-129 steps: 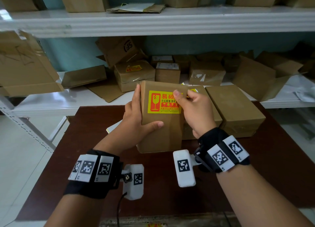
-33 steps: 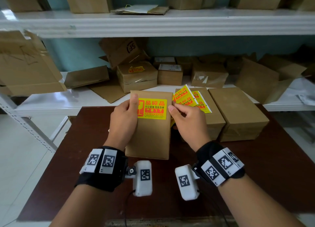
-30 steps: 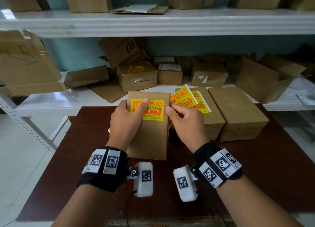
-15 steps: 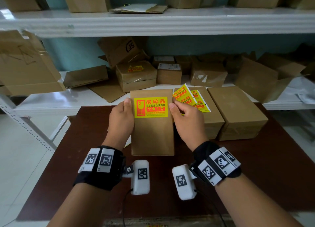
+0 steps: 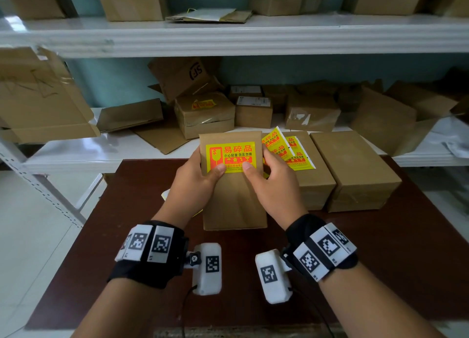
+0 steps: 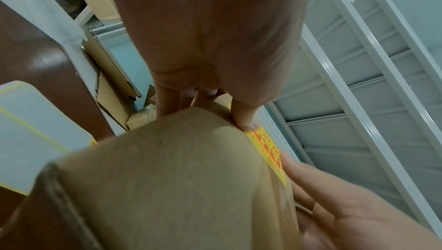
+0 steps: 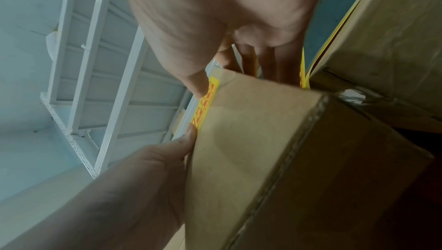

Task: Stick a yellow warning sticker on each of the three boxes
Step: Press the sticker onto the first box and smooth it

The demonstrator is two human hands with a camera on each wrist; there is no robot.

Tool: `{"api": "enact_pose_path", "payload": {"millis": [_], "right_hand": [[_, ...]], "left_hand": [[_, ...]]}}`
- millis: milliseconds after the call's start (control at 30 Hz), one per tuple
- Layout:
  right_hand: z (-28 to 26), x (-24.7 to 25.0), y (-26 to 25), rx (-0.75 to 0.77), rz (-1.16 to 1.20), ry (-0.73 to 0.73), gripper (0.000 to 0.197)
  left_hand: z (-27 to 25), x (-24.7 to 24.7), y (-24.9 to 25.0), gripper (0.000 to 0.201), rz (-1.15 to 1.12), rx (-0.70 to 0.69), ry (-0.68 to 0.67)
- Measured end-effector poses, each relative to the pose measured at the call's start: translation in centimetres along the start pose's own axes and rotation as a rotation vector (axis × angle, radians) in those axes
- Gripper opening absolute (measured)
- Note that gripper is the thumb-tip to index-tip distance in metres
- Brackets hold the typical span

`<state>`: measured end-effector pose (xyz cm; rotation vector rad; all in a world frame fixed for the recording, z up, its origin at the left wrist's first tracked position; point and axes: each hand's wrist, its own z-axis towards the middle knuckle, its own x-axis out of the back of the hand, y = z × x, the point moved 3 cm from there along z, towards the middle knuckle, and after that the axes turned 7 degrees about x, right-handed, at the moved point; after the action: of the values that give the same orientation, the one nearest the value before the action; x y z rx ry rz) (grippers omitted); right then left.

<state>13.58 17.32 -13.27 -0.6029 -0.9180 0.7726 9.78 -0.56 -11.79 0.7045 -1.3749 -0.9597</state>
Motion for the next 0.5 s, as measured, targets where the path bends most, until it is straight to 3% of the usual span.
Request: {"api": "enact_pose_path", "payload": {"millis": [167,500], "right_hand": [[0.0,-0.1,0.2,-0.027,-0.004,-0.027,0.063],[0.3,-0.3,1.2,-0.114,0.010,-0.148,0.089]], "left_hand": [[0.2,0.2,-0.3,0.033,0.029,-0.023,-0.013],[0.5,1.0,-1.5,0.042,-0.027,0.036,-0.197]]}}
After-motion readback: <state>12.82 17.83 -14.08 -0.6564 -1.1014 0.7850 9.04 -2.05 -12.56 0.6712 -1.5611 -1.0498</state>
